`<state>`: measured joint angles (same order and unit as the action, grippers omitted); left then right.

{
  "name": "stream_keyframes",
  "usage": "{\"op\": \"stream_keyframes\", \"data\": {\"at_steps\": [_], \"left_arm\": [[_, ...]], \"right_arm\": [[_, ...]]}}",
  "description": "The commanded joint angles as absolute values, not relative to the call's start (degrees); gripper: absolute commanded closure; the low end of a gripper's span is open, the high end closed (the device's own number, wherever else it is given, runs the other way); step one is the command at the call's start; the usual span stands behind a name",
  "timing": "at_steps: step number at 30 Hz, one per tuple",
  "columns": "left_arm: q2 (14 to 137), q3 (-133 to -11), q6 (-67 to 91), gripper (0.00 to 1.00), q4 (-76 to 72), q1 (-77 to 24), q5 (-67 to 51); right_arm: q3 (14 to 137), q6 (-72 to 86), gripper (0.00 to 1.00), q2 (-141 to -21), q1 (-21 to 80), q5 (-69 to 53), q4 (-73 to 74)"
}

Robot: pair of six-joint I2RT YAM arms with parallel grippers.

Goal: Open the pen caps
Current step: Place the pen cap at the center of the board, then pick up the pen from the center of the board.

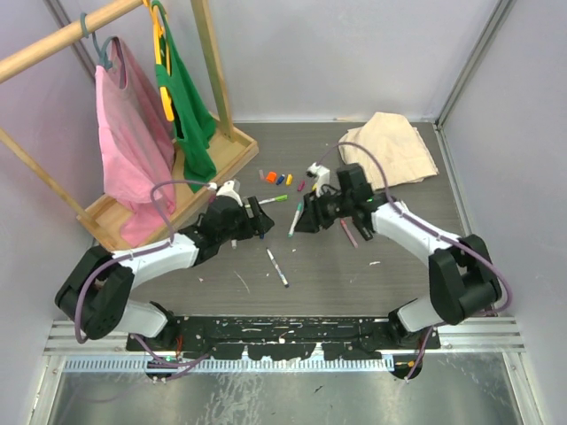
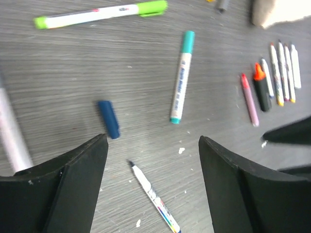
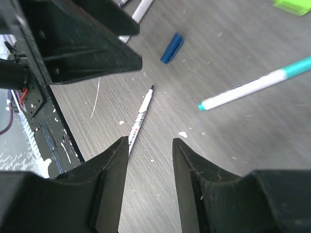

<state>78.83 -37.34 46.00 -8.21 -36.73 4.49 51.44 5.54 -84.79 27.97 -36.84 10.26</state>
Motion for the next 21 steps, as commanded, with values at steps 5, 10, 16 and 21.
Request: {"op": "stream_keyframes", "data": {"at_steps": [5,10,16,21], "left_arm": [[88.0,-48.1,38.1,0.23,-13.5,-37.3,-5.9],[96.7,-60.2,31.5,0.24,2.1,-40.7,1.7],[105.7,-71.9,27.2,0.29,14.5,-44.3,8.2],[109.8,-77.5,25.2,0.37,19.5,-46.1,10.8]], "right_arm": [[55.0,-10.8,0.52,-70.1,13.4,-50.6,20.6],[53.4,-9.1,0.51,-64.7,8.2,-51.3,18.2],[53.6,-8.5,0.50,-65.0,6.9,-52.2,18.2],[53.6,-8.5,0.50,-65.5,6.8,-52.3,18.2]]}}
